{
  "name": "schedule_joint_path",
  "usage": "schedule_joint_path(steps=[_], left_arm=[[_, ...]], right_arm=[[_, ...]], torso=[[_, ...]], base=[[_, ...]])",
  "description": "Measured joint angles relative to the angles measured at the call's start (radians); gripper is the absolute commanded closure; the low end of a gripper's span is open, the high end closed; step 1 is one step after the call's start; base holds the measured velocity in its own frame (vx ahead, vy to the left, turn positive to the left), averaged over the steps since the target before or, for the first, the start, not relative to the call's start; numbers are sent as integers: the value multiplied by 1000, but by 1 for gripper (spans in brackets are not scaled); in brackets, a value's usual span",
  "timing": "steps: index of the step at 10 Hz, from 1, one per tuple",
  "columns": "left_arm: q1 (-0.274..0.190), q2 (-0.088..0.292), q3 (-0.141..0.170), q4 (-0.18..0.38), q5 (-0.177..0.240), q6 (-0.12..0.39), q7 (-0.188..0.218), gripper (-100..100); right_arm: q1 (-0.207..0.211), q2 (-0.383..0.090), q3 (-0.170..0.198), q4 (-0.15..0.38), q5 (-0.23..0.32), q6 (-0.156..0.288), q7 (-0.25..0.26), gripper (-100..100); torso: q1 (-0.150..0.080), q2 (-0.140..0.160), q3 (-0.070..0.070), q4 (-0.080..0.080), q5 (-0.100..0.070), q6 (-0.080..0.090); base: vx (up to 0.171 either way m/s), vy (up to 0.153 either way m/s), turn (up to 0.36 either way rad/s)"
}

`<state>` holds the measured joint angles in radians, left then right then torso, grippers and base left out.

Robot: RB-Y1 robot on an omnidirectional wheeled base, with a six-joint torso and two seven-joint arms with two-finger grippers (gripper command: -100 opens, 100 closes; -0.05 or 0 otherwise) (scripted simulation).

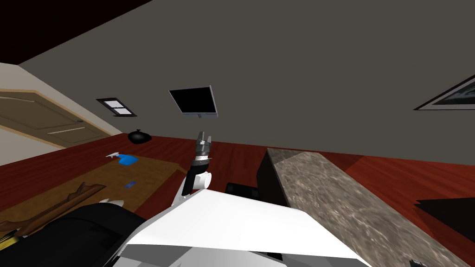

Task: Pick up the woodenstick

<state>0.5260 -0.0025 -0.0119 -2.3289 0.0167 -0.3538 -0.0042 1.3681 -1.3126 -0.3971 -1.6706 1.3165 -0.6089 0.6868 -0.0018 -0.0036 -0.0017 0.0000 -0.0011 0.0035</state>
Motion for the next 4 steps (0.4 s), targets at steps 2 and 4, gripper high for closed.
schedule_joint_path(steps=[2, 4], left_arm=[[0, 0, 0, 0, 0, 0, 0, 0], [0, 0, 0, 0, 0, 0, 0, 0]], right_arm=[[27, -16, -43, -18, -5, -19, -15, 100], [39, -24, -67, -24, -10, -32, -19, 0]], torso=[[1, 0, 0, 0, 0, 0], [1, 0, 0, 0, 0, 0]], base=[[-10, 0, -53], [-2, 1, -7]])
